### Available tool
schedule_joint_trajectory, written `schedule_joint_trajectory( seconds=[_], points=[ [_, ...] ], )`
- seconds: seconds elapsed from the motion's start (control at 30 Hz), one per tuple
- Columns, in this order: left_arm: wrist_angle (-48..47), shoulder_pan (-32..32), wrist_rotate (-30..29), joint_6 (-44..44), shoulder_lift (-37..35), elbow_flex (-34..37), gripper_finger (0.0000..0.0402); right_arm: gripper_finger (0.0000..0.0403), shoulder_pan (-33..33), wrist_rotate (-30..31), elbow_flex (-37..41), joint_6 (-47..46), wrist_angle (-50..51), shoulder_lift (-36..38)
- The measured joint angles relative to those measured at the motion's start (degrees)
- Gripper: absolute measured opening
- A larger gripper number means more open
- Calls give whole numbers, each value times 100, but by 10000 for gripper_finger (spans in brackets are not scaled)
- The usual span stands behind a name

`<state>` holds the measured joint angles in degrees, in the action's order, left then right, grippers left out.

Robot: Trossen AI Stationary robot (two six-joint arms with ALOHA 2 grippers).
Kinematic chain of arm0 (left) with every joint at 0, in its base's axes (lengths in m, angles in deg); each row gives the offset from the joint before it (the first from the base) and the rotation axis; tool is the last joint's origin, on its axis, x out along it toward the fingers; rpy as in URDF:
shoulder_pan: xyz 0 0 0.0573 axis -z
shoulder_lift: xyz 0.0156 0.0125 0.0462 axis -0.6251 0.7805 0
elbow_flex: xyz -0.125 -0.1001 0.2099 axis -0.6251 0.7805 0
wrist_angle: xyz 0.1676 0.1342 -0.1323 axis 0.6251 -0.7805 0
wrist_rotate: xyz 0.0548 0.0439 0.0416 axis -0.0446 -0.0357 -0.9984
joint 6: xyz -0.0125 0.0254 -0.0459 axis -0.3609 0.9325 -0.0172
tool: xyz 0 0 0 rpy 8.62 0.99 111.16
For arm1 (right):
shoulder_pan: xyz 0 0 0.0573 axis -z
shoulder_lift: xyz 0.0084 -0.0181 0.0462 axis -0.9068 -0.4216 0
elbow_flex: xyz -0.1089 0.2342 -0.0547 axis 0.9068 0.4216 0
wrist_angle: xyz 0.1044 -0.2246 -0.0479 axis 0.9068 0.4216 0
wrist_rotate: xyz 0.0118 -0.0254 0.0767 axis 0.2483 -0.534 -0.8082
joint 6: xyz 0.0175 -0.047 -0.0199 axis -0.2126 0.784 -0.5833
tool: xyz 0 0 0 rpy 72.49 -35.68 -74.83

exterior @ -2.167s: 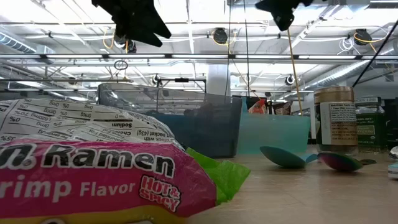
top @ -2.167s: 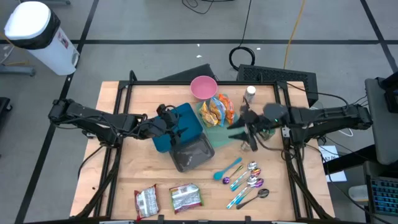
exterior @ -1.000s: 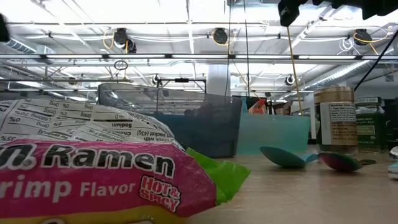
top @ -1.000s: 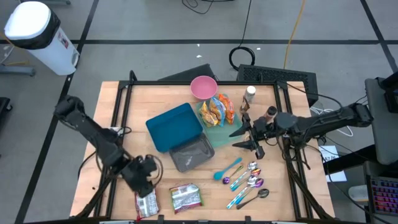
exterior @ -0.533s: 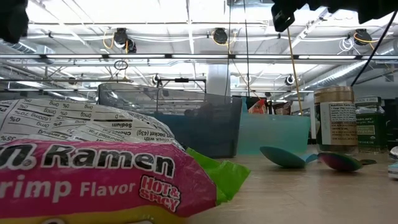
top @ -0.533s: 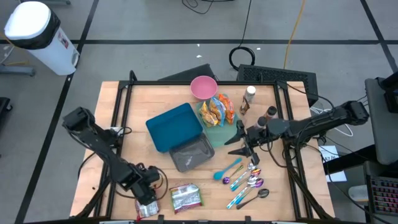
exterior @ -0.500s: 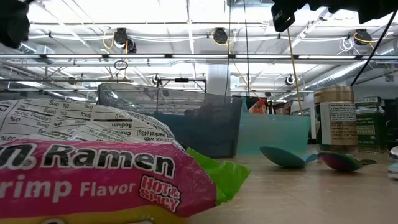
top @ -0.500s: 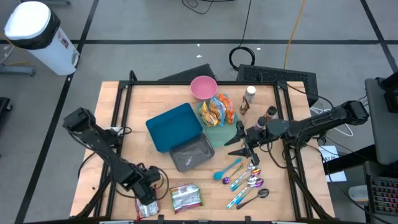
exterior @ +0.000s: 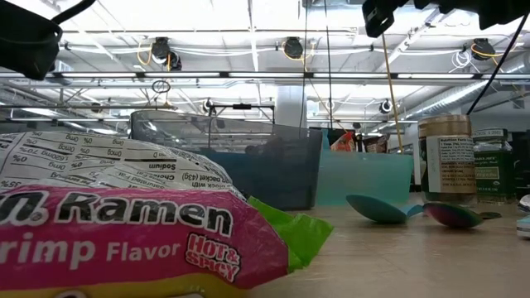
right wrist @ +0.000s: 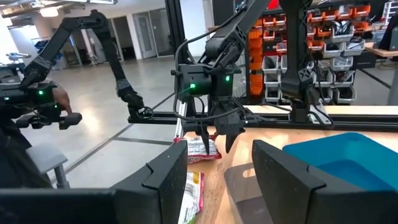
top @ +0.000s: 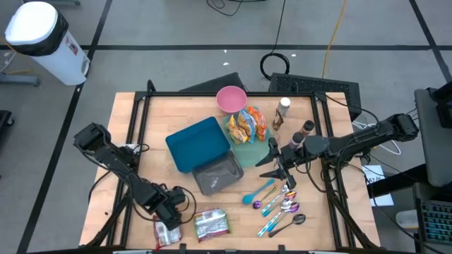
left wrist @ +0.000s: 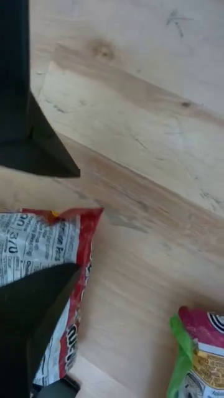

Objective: Pick & Place Food Item
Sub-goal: Put the red noodle pack into the green bin

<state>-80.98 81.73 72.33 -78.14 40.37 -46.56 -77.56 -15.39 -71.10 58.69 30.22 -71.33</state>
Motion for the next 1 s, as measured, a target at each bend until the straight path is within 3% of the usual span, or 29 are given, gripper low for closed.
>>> schedule_joint_trajectory(
  seconds=[0.47,0.77,1.0],
  points=[
    [-48,-2,-36,66,0,0,13,171,0,-1,0,22,47,0],
    [-91,-173,93,52,-124,0,4,171,0,-1,0,22,86,0],
    [-109,-183,-529,57,-859,-2,3,171,0,-1,0,22,86,0]
  ],
)
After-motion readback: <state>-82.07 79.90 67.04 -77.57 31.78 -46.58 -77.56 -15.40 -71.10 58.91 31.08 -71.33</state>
